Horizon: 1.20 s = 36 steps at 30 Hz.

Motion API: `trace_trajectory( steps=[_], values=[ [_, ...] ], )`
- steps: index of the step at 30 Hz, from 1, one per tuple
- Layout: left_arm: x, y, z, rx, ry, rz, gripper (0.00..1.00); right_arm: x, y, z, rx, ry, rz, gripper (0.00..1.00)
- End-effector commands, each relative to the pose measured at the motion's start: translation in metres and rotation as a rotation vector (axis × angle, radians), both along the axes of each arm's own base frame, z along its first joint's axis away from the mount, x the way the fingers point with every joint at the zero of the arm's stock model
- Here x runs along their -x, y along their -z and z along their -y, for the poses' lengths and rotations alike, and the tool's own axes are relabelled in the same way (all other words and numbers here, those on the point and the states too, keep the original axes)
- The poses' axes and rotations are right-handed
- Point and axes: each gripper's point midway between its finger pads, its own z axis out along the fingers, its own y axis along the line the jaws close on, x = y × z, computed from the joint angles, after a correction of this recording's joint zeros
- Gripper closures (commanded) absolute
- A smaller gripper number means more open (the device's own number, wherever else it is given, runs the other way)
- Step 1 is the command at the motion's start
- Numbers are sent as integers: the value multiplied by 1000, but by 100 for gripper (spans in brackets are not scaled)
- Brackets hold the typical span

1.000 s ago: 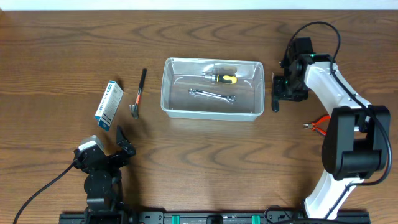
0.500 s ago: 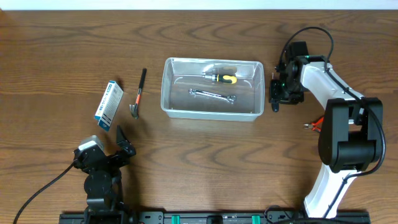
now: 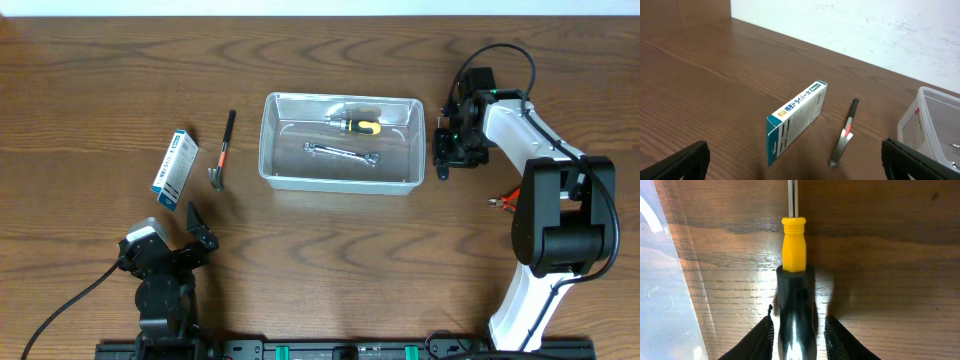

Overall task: Pack container
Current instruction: 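Grasp the small screwdriver handle with the right gripper and lift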

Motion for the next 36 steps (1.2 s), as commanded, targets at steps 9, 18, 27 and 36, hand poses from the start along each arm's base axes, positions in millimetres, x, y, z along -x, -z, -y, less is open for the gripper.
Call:
trace_trajectory(
  steps=[9, 18, 27, 36],
  values=[
    [0, 12, 0, -10, 2, -30, 2, 5, 11, 1, 0, -25, -31, 62],
    [0, 12, 0, -10, 2, -30, 2, 4, 13, 3, 16, -24, -30, 78],
    [0, 12, 0, -10, 1, -30, 2, 3, 10, 4, 18, -23, -27, 96],
    [0, 12, 0, -10, 2, -30, 2, -43, -62, 4, 33, -63, 93, 99]
  ],
)
